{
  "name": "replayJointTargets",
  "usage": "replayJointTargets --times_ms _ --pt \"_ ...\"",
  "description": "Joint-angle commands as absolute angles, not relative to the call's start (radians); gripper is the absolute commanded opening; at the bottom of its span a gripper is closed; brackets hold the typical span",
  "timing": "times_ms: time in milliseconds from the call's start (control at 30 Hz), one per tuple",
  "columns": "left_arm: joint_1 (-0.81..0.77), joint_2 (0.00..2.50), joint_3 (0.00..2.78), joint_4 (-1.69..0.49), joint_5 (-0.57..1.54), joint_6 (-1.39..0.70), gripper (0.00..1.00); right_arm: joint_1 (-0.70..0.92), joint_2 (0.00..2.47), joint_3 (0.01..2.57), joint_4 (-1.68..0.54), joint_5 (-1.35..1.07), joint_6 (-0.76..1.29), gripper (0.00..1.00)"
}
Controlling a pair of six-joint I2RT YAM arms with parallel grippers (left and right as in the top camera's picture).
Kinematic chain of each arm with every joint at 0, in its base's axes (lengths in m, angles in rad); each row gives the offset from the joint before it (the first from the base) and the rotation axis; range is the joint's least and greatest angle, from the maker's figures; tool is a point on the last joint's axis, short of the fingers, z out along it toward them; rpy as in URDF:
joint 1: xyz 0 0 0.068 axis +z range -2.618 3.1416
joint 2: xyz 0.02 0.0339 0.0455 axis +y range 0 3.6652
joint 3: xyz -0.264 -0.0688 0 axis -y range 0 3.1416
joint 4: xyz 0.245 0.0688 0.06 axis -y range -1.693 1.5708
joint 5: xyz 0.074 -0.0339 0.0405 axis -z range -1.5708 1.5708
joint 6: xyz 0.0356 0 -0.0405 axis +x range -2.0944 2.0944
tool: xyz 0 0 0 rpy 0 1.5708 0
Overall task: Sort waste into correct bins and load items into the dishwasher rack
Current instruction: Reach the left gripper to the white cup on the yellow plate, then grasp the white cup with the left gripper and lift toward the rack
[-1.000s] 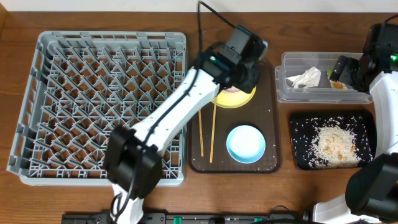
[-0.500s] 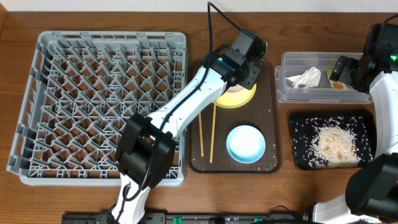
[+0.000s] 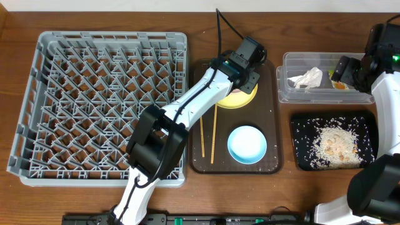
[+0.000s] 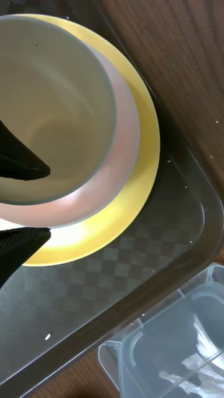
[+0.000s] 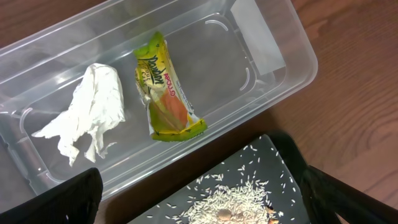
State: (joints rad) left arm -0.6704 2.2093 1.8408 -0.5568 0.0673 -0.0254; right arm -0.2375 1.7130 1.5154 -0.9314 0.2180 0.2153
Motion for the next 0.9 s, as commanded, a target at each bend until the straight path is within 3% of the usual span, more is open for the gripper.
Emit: replayJointTargets --times_ms 0,200,600,767,867 --pt "-0.669 2.224 1.850 -0.556 0.051 -0.019 0.26 -0.244 1.693 1.535 -0.935 0.235 0.204 0.99" --pt "-0.669 2.207 1.850 -0.535 0.051 -0.019 0.06 -0.244 1.693 1.535 -0.935 0.235 0.204 0.99" --pt "-0.588 1.939 1.852 -0.519 0.047 -0.042 0.06 -0.244 1.693 1.535 -0.935 0.235 0.204 0.99" --pt "-0.416 1.740 1.852 -0.549 0.081 -0.230 0.06 -0.244 1.693 1.535 -0.935 0.235 0.204 0.99" --pt "-0.265 1.684 1.852 -0.596 0.267 -0.345 0.06 -0.244 1.693 1.535 -0.935 0.235 0.204 0.99"
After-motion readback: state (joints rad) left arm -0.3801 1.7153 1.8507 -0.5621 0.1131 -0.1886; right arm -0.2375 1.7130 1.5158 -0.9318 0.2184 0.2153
